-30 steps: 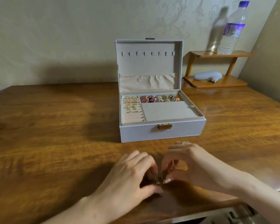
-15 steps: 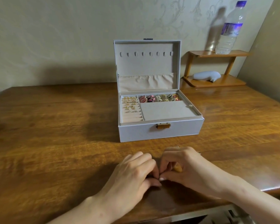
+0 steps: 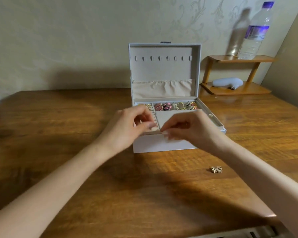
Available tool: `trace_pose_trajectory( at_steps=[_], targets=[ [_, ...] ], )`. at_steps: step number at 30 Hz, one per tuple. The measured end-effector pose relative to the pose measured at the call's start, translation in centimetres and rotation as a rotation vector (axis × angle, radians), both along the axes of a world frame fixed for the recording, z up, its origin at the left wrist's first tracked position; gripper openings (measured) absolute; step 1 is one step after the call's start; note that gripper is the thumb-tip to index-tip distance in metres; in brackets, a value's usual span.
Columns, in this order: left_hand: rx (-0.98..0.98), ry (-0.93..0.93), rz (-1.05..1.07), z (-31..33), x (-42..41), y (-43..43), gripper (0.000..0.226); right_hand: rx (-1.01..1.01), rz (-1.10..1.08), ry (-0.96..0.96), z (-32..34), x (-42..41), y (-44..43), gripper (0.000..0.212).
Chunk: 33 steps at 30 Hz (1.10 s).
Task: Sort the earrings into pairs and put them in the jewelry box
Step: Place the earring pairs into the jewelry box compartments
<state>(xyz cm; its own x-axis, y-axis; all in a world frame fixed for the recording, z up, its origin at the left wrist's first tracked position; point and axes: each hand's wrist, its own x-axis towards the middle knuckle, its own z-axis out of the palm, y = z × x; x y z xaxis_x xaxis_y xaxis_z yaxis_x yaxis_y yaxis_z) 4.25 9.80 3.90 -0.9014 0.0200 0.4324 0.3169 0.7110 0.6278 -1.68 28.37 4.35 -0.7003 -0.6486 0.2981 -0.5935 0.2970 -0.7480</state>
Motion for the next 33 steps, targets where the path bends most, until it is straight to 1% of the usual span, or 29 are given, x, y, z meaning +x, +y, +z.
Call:
trace_pose_trajectory(
  at_steps=[3,5,7,12,16,22,28,33],
  targets=[
    [-0.037,-0.02,0.084,0.7,-2.1,-1.6,0.017,-0.053,-0.04,-0.045,0.9,-1.9,-1.4,0.011],
    [-0.064,-0.036,0.126,0.9,-3.1,-2.1,0.017,-0.077,-0.032,-0.12,1.2,-3.0,-2.2,0.012],
    [-0.073,-0.05,0.144,0.7,-3.7,-2.4,0.015,-0.067,-0.013,-0.159,1.0,-3.9,-2.9,0.017],
    [-0.06,-0.086,0.153,-0.4,-4.2,-2.9,0.01,-0.043,-0.05,-0.105,-0.1,-4.7,-4.2,0.02],
    [-0.074,-0.084,0.162,-1.3,-4.0,-2.8,0.005,-0.05,-0.065,-0.095,-0.9,-5.3,-4.6,0.013],
    [-0.093,-0.033,0.191,-2.2,-3.8,-2.8,0.012,-0.107,-0.067,-0.133,-1.3,-5.5,-4.6,0.007],
    [-0.19,0.055,0.232,-2.1,-3.9,-2.8,0.006,-0.068,-0.102,-0.032,-1.6,-5.7,-4.7,0.007],
    [-0.321,0.111,0.235,-2.0,-4.0,-2.6,0.017,-0.052,-0.134,0.075,-2.0,-5.7,-4.9,0.006]
  ],
)
